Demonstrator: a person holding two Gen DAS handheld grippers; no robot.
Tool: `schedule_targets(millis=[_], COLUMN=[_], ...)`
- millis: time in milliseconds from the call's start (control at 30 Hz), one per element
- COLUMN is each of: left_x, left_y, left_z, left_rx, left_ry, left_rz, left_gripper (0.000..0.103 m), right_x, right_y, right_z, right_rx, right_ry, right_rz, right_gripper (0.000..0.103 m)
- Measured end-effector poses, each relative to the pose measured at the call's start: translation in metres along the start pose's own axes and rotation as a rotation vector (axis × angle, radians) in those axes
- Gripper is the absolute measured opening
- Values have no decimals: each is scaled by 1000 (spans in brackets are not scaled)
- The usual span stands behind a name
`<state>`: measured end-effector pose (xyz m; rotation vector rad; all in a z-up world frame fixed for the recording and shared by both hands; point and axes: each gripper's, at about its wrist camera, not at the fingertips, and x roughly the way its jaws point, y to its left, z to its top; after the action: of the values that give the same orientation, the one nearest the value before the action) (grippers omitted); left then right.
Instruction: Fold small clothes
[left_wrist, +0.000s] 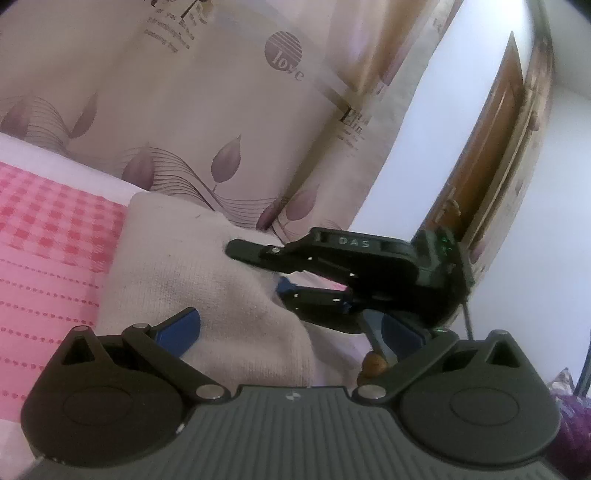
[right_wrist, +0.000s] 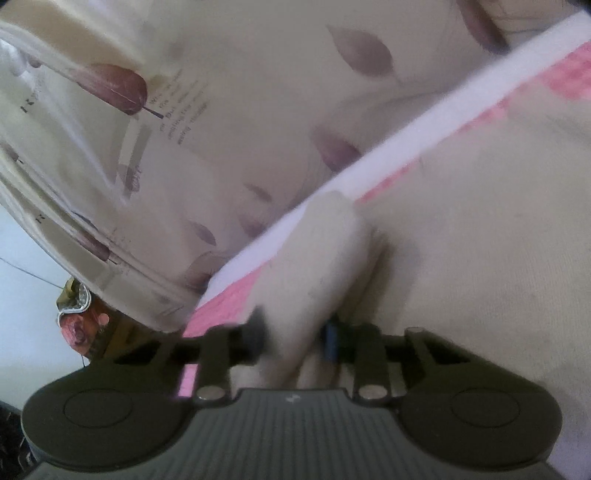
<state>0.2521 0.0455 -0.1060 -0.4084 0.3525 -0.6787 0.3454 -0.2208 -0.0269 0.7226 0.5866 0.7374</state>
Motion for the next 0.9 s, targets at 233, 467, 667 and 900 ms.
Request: schedule_targets(millis=[233, 467, 667, 900], left_x=[-15, -17, -14, -14], left_y=[6, 15, 14, 14], left_z=[5, 9, 10, 8], left_rx=[-48, -111, -85, -84], left_ry=[-105, -125, -107, -103], left_rz=[67, 164, 182, 178], left_gripper=[103, 103, 103, 103], right_x=[-11, -18, -12, -19], right_y=[7, 6, -5, 6], right_z=[10, 26, 20, 10], right_rx=[33, 18, 69, 40], right_ry=[-84, -95, -29, -34], right_rz=[86, 67, -9, -42], right_gripper=[16, 14, 35, 100])
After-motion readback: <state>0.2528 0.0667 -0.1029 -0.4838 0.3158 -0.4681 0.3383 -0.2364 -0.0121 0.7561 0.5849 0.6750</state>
